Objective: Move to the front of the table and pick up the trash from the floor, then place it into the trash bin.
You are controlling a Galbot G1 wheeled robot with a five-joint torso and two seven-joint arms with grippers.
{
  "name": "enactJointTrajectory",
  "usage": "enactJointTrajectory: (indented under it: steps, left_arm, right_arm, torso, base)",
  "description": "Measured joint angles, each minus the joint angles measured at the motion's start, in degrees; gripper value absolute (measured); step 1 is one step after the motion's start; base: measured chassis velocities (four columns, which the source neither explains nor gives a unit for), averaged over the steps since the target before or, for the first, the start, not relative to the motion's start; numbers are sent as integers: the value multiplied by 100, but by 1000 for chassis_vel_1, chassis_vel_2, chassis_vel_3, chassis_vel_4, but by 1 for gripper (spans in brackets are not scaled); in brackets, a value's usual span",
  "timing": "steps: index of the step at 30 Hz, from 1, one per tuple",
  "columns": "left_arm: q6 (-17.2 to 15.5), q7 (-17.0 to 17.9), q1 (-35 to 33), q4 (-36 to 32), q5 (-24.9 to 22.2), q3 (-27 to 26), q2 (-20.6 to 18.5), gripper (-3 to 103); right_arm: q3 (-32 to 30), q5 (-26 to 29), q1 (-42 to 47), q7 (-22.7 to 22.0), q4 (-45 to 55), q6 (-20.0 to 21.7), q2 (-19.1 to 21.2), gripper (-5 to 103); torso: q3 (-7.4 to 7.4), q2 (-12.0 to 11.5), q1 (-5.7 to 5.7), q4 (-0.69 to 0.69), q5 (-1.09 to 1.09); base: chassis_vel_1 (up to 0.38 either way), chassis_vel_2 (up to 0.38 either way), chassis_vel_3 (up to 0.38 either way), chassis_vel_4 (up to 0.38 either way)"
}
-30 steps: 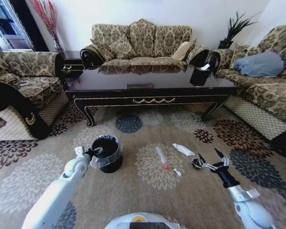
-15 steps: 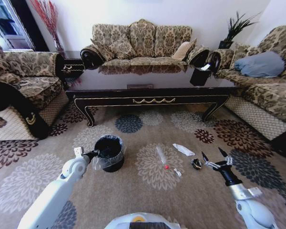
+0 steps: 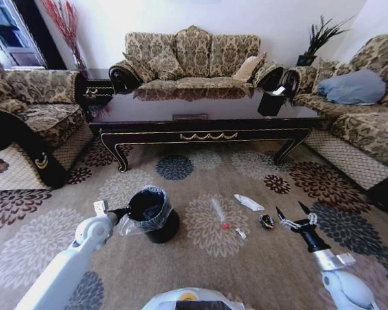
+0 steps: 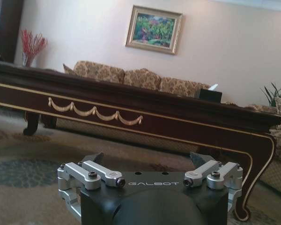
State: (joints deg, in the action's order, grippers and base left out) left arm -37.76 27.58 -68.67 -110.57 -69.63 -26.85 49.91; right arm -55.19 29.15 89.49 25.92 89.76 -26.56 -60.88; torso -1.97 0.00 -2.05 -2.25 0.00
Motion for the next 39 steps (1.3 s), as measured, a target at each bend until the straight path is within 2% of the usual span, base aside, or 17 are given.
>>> enactJointTrajectory:
  steps: [3,7,10,12,14,15,17,19,30,34,39]
  left_arm:
    - [-295,221,30,-294,11,18,-359,4]
    - [-409,385,94,-378,80,132,-549,4]
    - [-418,384,110,-382,220,227,-586,4]
    - [-418,381,147,-382,335,340,-612,4]
    - [-429,389,213,-394,361,454,-657,4]
    - [-429,389,213,-394,361,454,-657,4]
    - [-432,387,318,-425,352,569,-739,4]
    - [-431,379,430,-460,341,684,-838,4]
    - [-446,350,680,-296,511,1203,-829,4]
    - [-446,362,761,-301,482,1293,-814,4]
    - [-446,407,805,-291,430,1349,-791,4]
  right_arm:
    - [228,-108,-253,-377,-421,257,280,100]
    - [571,-29,-537,-611,-791,495,413,100]
    - [779,-122,-758,-701,-1069,510,442,100]
    - [942,-652,-979,-851,-1402,483,448,100]
    - [991,-1606,-1184,-943,-1781,414,443,100]
    - [991,-1606,-1184,-943,-1781,414,443,100]
    - [1076,-2087,-1321,-1027,-2105,396,424,100]
    - [1220,-2265,-1464,-1091,-2457,382,381,100]
    - [1629,-2415,-1949,-1027,-3147,269,118,100]
    - [1741,-2495,-2094,-1020,-3283,247,37,100]
    - [1902,-2634,-2526,-1023,-3740,105,-11,100]
  torso:
    - [0,0,0,-2,2]
    - [0,0,0,2,1]
    - [0,0,0,1,-1]
    - [0,0,0,0,1]
    - [0,0,0,1,1]
    - [0,0,0,1,1]
    - [0,0,0,0,-4]
    - [0,0,0,-3,3]
    - [0,0,0,2,-1]
    - [0,0,1,-4,0]
    - [0,0,0,1,0]
  base:
    - [0,0,0,0]
    - [0,0,0,0]
    - [0,0,0,0]
    - [0,0,0,0]
    - [0,0,0,0]
    - [0,0,0,0]
    - [0,0,0,0]
    - [0,0,0,0]
    - [0,0,0,0]
    - [0,0,0,0]
    - [0,0,0,0]
